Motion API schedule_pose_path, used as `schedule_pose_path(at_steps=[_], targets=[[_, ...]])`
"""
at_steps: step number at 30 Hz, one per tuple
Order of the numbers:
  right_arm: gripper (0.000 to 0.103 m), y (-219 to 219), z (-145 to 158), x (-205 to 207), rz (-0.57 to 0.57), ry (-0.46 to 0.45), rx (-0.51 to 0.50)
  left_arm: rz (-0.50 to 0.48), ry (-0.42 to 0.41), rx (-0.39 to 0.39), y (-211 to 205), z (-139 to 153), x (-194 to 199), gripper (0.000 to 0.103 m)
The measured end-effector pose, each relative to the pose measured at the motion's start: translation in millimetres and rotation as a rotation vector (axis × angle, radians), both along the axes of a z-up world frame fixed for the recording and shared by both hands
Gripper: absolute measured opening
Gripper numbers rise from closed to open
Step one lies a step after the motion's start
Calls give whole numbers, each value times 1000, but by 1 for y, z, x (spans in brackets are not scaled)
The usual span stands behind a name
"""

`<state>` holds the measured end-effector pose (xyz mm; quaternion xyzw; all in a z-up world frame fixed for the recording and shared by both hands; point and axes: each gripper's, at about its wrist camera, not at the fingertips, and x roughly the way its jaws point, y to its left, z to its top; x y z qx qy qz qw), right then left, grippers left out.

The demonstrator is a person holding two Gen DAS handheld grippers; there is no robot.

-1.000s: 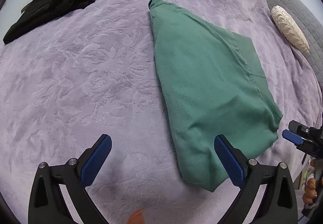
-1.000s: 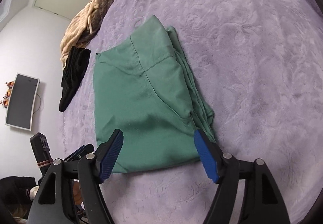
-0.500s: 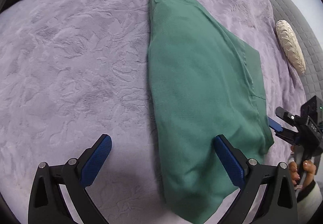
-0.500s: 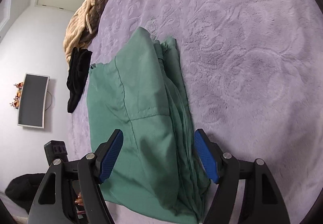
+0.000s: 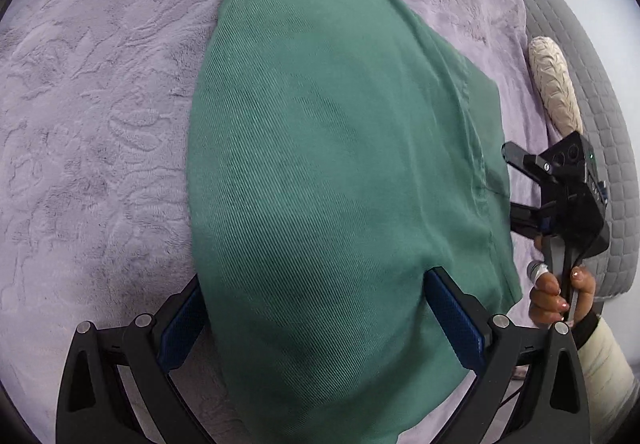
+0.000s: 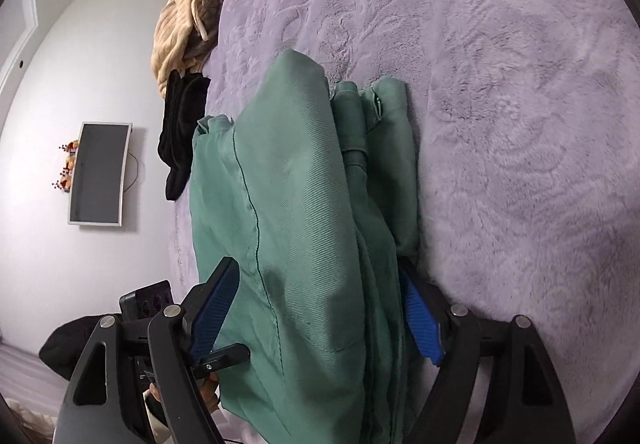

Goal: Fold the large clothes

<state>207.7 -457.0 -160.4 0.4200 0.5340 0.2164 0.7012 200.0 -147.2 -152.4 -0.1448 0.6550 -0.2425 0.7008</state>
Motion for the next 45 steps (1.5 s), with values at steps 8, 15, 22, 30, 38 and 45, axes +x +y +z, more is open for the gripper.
schedule_pose_path(at_steps=[8,15,22,30,38,45], targets=[[82,44,57,-6,130,-176,-138,-23,7,50,-21,-5,1,102],[82,0,23,-6,-3,-67,-164,-23,11,69,-21,-4,-3,102],[81,-29,6,-12,-110,-20,-118,-27,21,62,-3,-4,-10,102],[82,8,4,10,41,-59,-14,-12,21,74,-9,-7,-8,102],[58,3,-19,9,-19,8,70,-21,36,50,-9,-12,-4,102],[23,6,1,-12,-61,-38,238,39,-52,34,-8,8,-11,61]])
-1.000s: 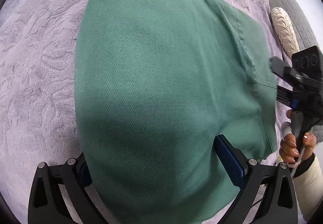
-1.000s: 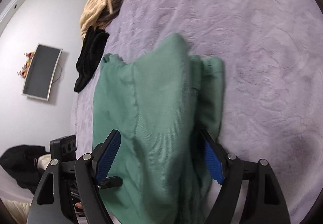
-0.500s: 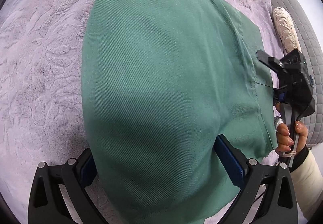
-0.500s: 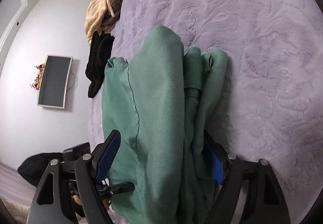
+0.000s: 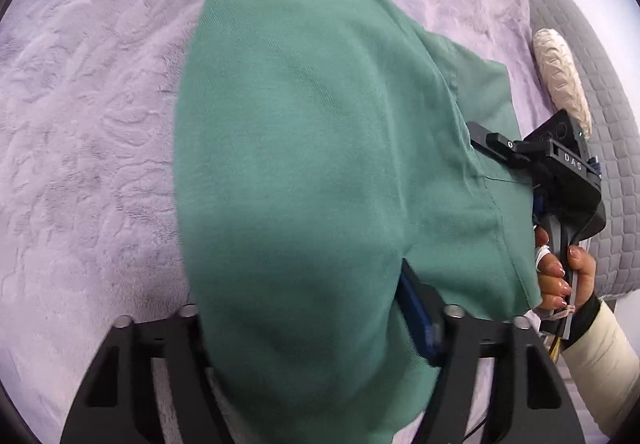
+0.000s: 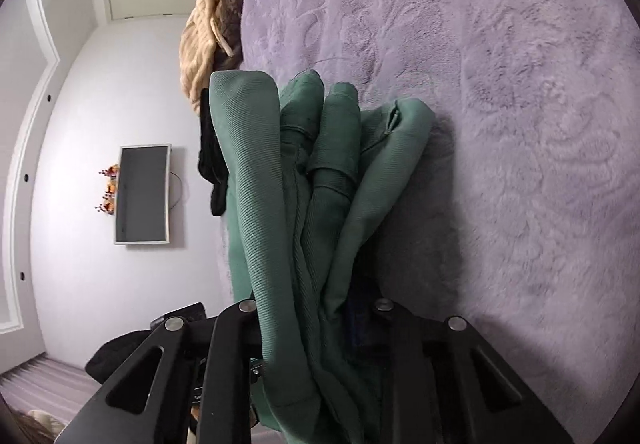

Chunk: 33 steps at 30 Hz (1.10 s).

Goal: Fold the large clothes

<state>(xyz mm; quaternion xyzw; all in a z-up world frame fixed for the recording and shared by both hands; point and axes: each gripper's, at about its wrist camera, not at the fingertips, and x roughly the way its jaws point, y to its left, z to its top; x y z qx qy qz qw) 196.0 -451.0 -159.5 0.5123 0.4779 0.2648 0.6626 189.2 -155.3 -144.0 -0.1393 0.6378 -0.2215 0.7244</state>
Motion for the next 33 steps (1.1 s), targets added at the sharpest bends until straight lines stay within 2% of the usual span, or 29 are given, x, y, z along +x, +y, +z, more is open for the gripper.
schedule_pose_path(at_steps=[1,4,8,12,16,19,22,24,25,26,28,29,30,33], targets=[[23,1,4,-3,-5,-11,27,4,-5,-20,4,4,-1,55],[23,11,24,-13,-14,-46,55,5,-17,-72,12,20,-2,49],[23,28,44,-26,-12,-71,52,8,-28,-145,24,40,-3,47],[23,51,60,-49,-4,-89,50,-19,-49,-166,43,58,-15,47],[23,98,67,-74,-8,-90,70,-35,-63,-186,79,73,-32,47],[23,140,63,-94,11,-85,49,-60,-75,-165,111,83,-51,48],[23,177,48,-102,46,-40,-66,-76,-72,-121,150,86,-75,48],[24,191,27,-101,62,41,-185,-79,-55,-85,173,78,-91,48],[26,193,20,-101,51,73,-232,-87,-46,-42,184,68,-98,50],[27,191,16,-101,32,88,-242,-93,-33,2,194,56,-103,51],[31,182,14,-104,-20,99,-193,-73,33,74,211,31,-109,56],[34,177,13,-105,-44,106,-175,-59,54,54,219,27,-110,56],[41,172,11,-106,-66,115,-156,-46,55,21,226,31,-111,56],[43,160,4,-108,-136,143,-71,-86,-27,13,236,57,-111,56]])
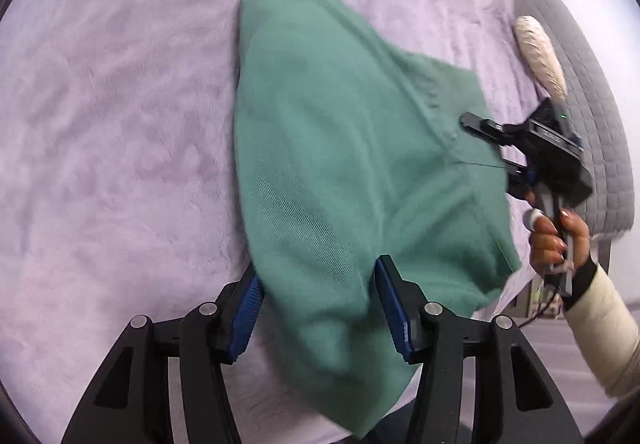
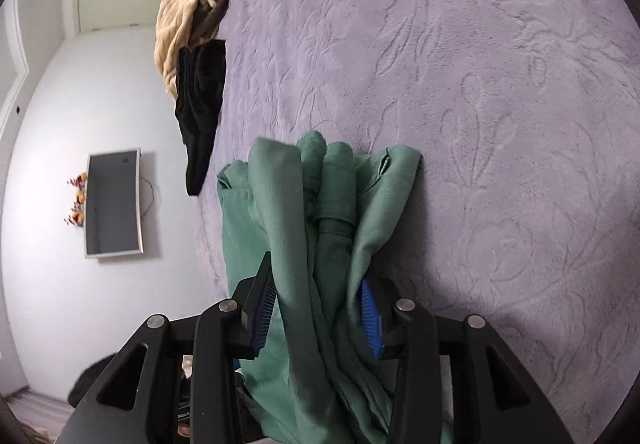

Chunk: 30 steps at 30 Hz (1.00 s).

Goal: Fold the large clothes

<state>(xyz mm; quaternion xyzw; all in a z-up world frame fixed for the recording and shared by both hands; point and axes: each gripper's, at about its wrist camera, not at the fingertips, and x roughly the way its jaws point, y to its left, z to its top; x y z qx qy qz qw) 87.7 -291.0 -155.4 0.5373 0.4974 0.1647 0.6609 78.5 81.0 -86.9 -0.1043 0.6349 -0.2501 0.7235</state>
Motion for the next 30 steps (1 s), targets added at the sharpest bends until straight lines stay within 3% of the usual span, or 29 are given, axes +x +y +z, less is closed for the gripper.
schedule_pose_path(at_steps=[3,6,8,10,12,14,16,19,23,30], targets=[[25,6,18,5,34,-33,-118,20,-67,7,14,16,13,56],[22,17,37,11,89,-63,-303,72,-147,59,22,17,38,56],[20,12,26,18,92,-28,-401,96,-189,96,7,9,63,56],[20,0,4,23,58,20,-392,86,-202,156,-11,-10,79,56],[20,-5,-9,23,34,35,-360,85,-185,169,-26,-25,90,58],[21,-9,-10,17,17,44,-353,99,-206,193,-30,-32,91,72],[32,-13,-3,10,-1,77,-377,122,-203,210,-24,-34,91,84],[34,-17,18,1,1,102,-422,154,-158,211,-18,-30,89,84],[34,-1,59,-23,102,29,-460,129,-216,299,-8,-1,61,84],[32,49,103,-69,267,-63,-441,39,-197,286,-21,23,1,84]])
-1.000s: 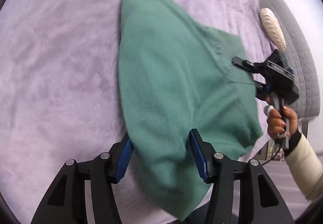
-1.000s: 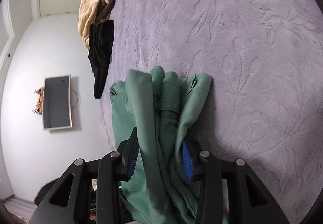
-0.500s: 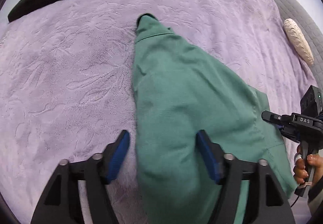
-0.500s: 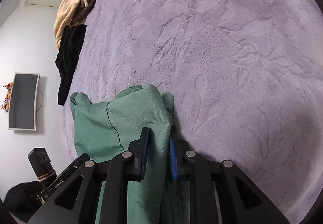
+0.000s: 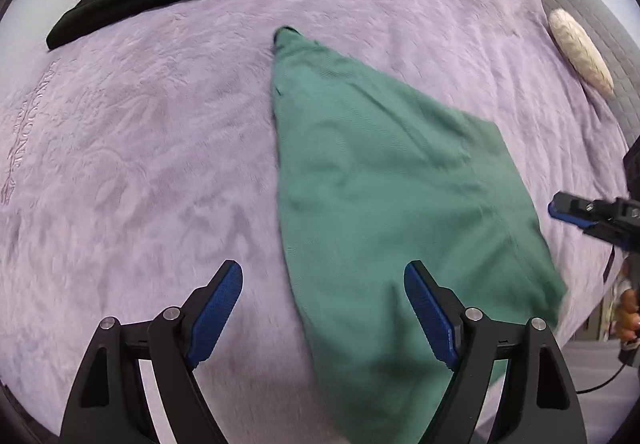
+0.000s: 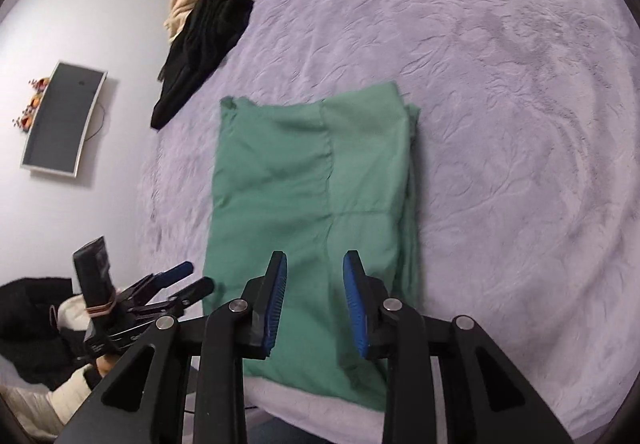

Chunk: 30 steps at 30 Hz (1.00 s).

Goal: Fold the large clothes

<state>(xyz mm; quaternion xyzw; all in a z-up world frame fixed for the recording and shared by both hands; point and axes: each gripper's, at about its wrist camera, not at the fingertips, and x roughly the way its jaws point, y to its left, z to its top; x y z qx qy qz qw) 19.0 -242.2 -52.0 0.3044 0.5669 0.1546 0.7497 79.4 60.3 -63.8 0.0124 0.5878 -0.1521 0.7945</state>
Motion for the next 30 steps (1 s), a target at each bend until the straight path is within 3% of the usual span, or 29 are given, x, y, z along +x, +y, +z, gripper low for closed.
schedule_pose_path(at_steps=[5,7,10,19,22,30], targets=[[31,23,-12,-29,51,76,-9,-46,97,68,-8,-33,-39,84],[31,25,-20,-37,54,103,-27,-32,127,49,0,-44,-52,84],[28,19,-37,-44,26,151,-74,6,138,4,9,-46,-58,85],[5,-8,-88,-67,-91,288,-94,22,149,18,6,-43,-62,85],[5,-12,-92,-67,-116,309,-78,49,168,6,6,-47,-59,85],[5,4,-85,-59,-59,314,-161,64,166,37,2,-40,-73,85]])
